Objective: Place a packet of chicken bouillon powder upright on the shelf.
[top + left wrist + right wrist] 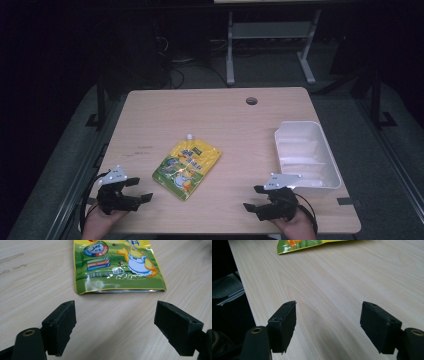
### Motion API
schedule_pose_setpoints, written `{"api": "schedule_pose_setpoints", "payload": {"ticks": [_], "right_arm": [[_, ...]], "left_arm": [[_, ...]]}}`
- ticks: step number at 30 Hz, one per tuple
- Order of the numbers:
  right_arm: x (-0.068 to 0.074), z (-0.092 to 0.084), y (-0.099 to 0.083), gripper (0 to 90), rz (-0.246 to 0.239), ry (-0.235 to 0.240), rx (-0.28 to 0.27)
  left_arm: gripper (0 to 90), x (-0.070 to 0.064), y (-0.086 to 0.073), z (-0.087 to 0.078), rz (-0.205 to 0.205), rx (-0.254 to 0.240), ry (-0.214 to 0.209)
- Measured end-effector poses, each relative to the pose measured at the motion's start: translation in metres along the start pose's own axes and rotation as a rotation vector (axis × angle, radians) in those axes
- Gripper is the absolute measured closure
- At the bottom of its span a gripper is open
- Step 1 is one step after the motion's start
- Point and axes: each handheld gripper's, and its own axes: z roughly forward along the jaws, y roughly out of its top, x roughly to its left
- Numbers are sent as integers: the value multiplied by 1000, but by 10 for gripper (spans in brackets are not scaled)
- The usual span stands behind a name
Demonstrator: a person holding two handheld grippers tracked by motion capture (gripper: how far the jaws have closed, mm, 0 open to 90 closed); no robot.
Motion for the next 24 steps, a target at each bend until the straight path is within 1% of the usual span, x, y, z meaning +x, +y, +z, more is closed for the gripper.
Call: {"api": "schedule_pose_setpoints", "payload": {"ticks": [3,4,5,8,11,14,15,17,20,22,24], "right_arm": [[1,0,0,281,-1,0,-2],[2,-1,0,281,-6,-3,-4],[2,-1,0,281,-6,-3,-4],[4,-1,1,283,-22,-17,-2],[5,0,1,284,-25,-25,-7],[5,2,2,284,-25,-25,-3],[5,2,1,285,-23,-24,0],[4,5,1,285,-23,-20,10],[4,6,2,286,-23,-22,13],[4,6,2,286,-23,-23,9],[5,6,2,285,-27,-28,12]], "left_arm": [[178,1,-1,-1,-4,4,2],[201,1,-1,-1,-2,0,7],[201,2,-1,-1,-3,-3,6],[213,2,1,-1,-1,-8,9],[230,3,3,2,6,-13,8],[258,5,7,5,-8,-38,-14],[268,5,7,5,-8,-38,-14],[302,6,9,5,-11,-62,-17],[348,6,10,5,-10,-64,-20],[356,4,12,5,-1,-60,-13],[382,2,14,4,-1,-61,-8]]}}
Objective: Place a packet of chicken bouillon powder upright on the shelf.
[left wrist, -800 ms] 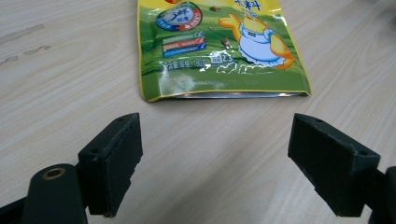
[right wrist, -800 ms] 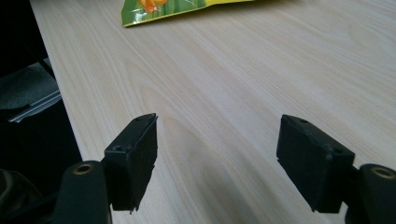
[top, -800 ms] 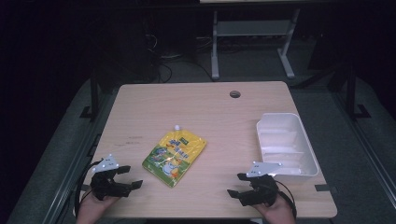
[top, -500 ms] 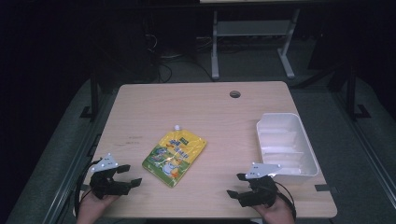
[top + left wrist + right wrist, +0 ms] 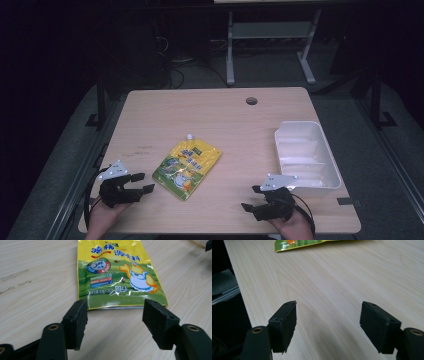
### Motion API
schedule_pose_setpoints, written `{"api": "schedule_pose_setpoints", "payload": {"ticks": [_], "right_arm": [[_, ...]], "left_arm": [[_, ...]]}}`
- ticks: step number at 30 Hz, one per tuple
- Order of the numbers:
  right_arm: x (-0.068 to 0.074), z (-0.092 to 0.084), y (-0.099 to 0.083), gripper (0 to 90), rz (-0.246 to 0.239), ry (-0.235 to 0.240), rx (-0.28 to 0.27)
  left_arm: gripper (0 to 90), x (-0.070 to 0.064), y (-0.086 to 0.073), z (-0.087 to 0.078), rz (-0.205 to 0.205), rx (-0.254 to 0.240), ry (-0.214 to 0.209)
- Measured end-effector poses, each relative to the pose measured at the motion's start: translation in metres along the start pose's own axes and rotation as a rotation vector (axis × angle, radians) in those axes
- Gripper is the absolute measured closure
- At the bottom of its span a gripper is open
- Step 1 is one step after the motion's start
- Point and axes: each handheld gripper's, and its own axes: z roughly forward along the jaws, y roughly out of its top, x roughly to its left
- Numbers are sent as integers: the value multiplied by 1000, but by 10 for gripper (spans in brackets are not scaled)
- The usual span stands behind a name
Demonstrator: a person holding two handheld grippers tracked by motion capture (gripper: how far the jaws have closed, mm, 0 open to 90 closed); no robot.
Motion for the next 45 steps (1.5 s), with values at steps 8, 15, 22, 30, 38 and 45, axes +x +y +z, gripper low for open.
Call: {"api": "schedule_pose_setpoints", "payload": {"ticks": [8,15,22,30,38,45], "right_arm": [[6,7,15,271,7,51,-9],[7,24,52,248,-18,64,33],[2,47,114,249,-47,64,40],[-24,76,157,259,-27,37,75],[-40,98,184,272,28,61,110],[-51,117,189,326,46,10,151]], "left_arm": [[599,-1,11,6,5,33,-7],[709,8,24,18,-58,59,-20],[877,13,27,32,-95,71,-18],[897,12,29,34,-62,83,35],[898,10,30,40,-38,105,34],[898,6,31,49,-19,134,27]]}}
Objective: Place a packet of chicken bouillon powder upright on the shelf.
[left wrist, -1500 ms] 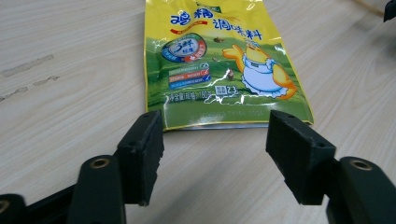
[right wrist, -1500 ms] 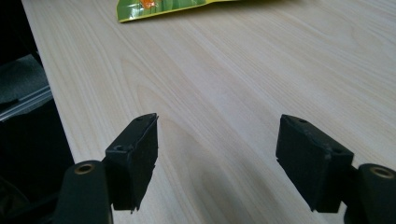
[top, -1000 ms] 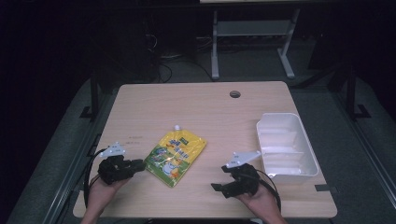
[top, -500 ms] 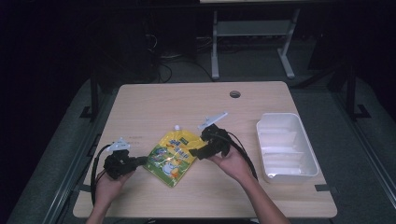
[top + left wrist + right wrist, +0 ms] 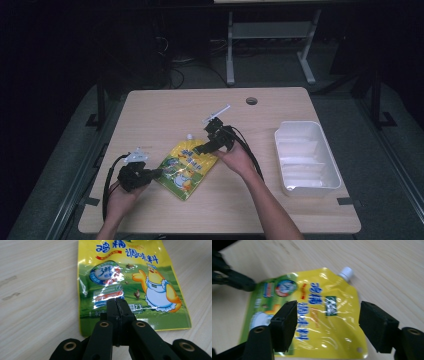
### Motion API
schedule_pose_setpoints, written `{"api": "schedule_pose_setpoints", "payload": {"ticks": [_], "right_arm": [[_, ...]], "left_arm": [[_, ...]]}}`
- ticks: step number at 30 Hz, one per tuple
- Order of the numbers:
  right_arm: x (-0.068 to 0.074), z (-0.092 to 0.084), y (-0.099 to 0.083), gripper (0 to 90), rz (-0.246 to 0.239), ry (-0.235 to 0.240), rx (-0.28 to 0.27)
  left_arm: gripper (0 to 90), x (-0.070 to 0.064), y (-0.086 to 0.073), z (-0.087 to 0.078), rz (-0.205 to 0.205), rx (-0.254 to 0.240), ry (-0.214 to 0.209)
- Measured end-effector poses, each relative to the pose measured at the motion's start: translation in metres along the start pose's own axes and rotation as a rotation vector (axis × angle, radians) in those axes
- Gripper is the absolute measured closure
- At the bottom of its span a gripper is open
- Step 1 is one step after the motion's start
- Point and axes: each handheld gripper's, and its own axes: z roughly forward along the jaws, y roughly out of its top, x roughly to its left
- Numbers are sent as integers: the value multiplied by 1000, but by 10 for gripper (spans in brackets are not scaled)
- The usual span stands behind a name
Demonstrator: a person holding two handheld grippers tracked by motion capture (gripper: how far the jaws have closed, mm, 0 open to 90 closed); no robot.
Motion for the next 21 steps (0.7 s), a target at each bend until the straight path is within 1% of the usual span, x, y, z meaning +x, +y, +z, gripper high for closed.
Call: {"api": "schedule_pose_setpoints", "payload": {"ticks": [1,2,3,4,8,9,11,13,16,19,20,21], "right_arm": [[-3,2,-1,332,14,-3,14],[-3,2,-1,332,14,-3,14],[-7,4,-2,341,28,-6,22],[-11,6,-4,351,46,-7,35],[-22,13,-8,379,82,-10,57],[-25,16,-10,391,88,-14,69],[-26,18,-11,397,93,-14,75],[-29,22,-14,406,90,-22,92],[-34,27,-19,438,104,-29,115],[-39,29,-25,505,122,-1,114],[-40,29,-27,550,128,11,114],[-41,28,-29,603,134,40,108]], "left_arm": [[898,-2,1,3,10,17,-4],[898,-2,1,3,10,17,-4],[898,-3,1,6,16,29,-11],[898,-3,1,7,21,39,-7],[898,-4,1,9,27,41,-5],[898,-3,1,9,28,41,-4],[898,-3,0,9,27,41,-6],[898,-3,0,9,26,39,-7],[899,-3,0,10,33,42,-5],[898,-4,0,11,43,50,3],[898,-5,0,11,42,50,7],[899,-5,0,11,44,53,10]]}}
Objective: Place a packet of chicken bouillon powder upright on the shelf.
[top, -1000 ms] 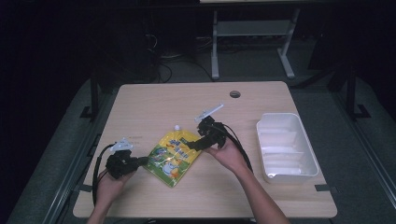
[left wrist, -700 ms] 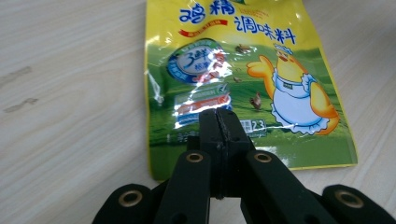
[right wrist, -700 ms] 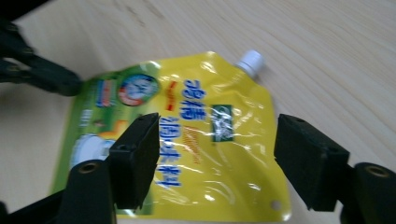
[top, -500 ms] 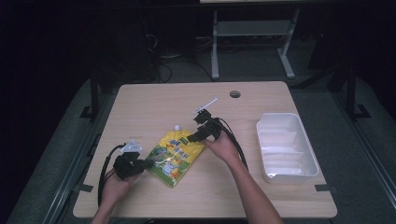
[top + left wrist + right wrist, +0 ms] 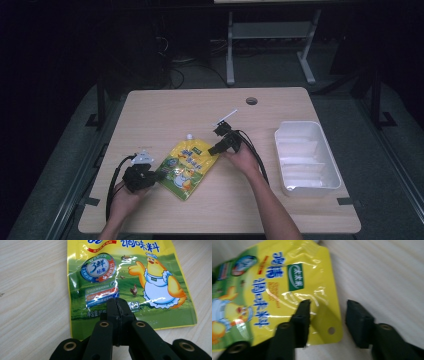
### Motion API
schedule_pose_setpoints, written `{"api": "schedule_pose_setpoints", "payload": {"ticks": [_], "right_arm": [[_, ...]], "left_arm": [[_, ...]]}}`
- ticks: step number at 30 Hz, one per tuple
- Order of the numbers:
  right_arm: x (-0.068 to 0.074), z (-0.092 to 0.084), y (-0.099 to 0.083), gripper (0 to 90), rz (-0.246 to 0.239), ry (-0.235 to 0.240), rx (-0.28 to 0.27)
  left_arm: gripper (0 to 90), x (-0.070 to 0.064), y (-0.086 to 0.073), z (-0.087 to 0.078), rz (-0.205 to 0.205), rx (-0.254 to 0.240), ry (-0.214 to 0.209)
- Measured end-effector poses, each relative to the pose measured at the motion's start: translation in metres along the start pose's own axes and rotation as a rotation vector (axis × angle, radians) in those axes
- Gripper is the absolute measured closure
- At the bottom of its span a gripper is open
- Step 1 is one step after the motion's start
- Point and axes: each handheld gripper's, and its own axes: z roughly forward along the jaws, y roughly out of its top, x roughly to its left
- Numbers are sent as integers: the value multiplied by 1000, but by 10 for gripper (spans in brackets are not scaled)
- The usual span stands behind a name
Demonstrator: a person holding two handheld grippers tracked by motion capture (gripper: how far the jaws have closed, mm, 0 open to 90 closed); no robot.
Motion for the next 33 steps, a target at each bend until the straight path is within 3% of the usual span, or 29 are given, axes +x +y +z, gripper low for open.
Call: {"api": "schedule_pose_setpoints", "payload": {"ticks": [4,5,6,9,12,18,21,25,27,33], "right_arm": [[-1,-9,-5,720,0,52,-51],[-2,-12,-6,739,13,94,-70],[-3,-16,-8,749,31,139,-98],[-3,-17,-11,737,36,159,-98],[-6,-14,-19,718,74,226,-111],[-9,-4,-26,704,109,237,-67],[-4,1,-26,716,105,240,-80],[0,7,-26,809,101,224,-87],[-1,5,-26,865,97,224,-100],[4,-15,-24,889,65,233,-167]], "left_arm": [[898,-2,1,1,3,7,16],[898,-2,1,1,13,14,22],[898,-3,1,2,17,17,27],[898,-3,2,2,13,12,26],[898,-2,2,3,12,11,25],[898,-2,2,3,14,8,25],[897,-2,1,3,18,10,27],[890,-2,1,3,21,6,24],[867,-3,2,2,30,4,16],[726,0,4,-9,12,-67,-19]]}}
